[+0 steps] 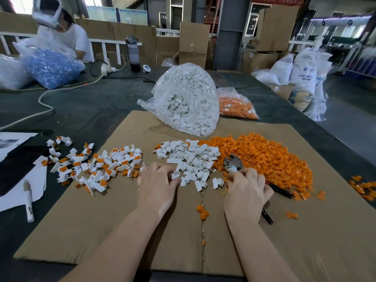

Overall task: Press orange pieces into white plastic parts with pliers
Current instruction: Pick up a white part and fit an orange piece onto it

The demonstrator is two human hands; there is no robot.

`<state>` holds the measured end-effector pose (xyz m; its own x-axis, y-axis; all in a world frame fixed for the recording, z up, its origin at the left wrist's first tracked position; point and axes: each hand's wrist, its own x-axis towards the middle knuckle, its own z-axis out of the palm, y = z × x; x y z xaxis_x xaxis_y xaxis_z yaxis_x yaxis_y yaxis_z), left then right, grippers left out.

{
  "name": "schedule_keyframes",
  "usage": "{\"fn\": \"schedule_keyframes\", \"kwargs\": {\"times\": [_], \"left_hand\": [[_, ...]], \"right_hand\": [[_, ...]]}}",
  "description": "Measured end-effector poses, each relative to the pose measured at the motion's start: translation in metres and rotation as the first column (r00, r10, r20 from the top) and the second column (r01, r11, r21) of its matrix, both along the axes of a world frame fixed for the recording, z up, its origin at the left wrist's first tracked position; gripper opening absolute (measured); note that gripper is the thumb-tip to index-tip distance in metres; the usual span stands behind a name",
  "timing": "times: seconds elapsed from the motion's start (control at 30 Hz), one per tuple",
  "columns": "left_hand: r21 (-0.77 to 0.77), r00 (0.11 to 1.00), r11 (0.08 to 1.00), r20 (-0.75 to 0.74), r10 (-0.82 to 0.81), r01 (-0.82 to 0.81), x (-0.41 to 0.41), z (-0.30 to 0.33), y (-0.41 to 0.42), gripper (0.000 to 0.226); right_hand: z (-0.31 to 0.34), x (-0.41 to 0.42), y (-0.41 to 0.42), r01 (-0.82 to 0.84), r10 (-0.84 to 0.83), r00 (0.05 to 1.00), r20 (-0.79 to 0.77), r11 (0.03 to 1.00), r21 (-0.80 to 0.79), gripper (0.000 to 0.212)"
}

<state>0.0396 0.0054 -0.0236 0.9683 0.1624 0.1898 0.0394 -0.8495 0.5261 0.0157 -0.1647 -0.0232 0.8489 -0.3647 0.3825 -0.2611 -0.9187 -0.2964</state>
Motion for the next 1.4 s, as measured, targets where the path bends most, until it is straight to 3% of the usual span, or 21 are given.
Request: {"fn": "schedule_keyframes", "kwargs": {"times": [0.13, 0.23, 0.3, 0.43, 0.57, 0.7, 0.77, 1.1, 1.2, 1.3, 1.4], "left_hand": [[-0.268, 0.998, 0.964, 0.055, 0.007, 0.008, -0.004, 0.005, -0.002, 0.013], [-0.409, 0.993, 0.907, 0.087, -0.073, 0.103, -0.007, 0.008, -0.011, 0.013], [-0.426, 0.983, 0.887, 0.11, -0.148, 0.181, -0.008, 0.008, -0.021, 0.019], [-0.415, 0.971, 0.878, 0.136, -0.199, 0.238, -0.01, 0.005, -0.036, 0.023], [-0.429, 0.964, 0.864, 0.143, -0.226, 0.266, -0.01, 0.002, -0.034, 0.014], [-0.326, 0.921, 0.861, 0.143, -0.363, 0.39, -0.012, 0.003, -0.033, 0.021], [-0.312, 0.913, 0.858, 0.158, -0.377, 0.409, -0.012, 0.004, -0.034, 0.025], [-0.349, 0.91, 0.84, 0.185, -0.372, 0.414, -0.015, 0.005, -0.033, 0.027], [-0.454, 0.934, 0.816, 0.174, -0.313, 0.358, -0.014, 0.006, -0.032, 0.026], [-0.615, 0.965, 0.744, 0.147, -0.217, 0.261, -0.013, 0.007, -0.031, 0.019], [-0.64, 0.971, 0.731, 0.133, -0.199, 0.237, -0.012, 0.008, -0.031, 0.014]], "right_hand": [[0.0, -0.001, 0.004, -0.239, 0.209, 0.948, 0.239, 0.965, 0.104, 0.013], [0.001, -0.001, 0.005, -0.41, 0.348, 0.882, 0.317, 0.899, 0.152, 0.029], [0.002, -0.001, 0.003, -0.466, 0.399, 0.864, 0.307, 0.865, 0.185, 0.034], [0.003, -0.001, -0.001, -0.499, 0.391, 0.86, 0.327, 0.778, 0.381, 0.019], [0.006, -0.001, -0.002, -0.477, 0.32, 0.878, 0.355, 0.615, 0.627, 0.012], [0.008, -0.001, -0.002, -0.475, 0.334, 0.873, 0.356, 0.409, 0.779, 0.011], [0.008, -0.001, -0.003, -0.464, 0.334, 0.874, 0.353, 0.36, 0.809, 0.01], [0.005, 0.003, -0.004, -0.466, 0.366, 0.871, 0.327, 0.404, 0.787, 0.014], [0.004, 0.002, -0.004, -0.472, 0.362, 0.871, 0.334, 0.421, 0.775, 0.012], [0.004, 0.001, -0.003, -0.503, 0.382, 0.858, 0.343, 0.492, 0.71, 0.012], [0.003, -0.001, 0.0, -0.538, 0.434, 0.841, 0.325, 0.597, 0.595, 0.013]]}}
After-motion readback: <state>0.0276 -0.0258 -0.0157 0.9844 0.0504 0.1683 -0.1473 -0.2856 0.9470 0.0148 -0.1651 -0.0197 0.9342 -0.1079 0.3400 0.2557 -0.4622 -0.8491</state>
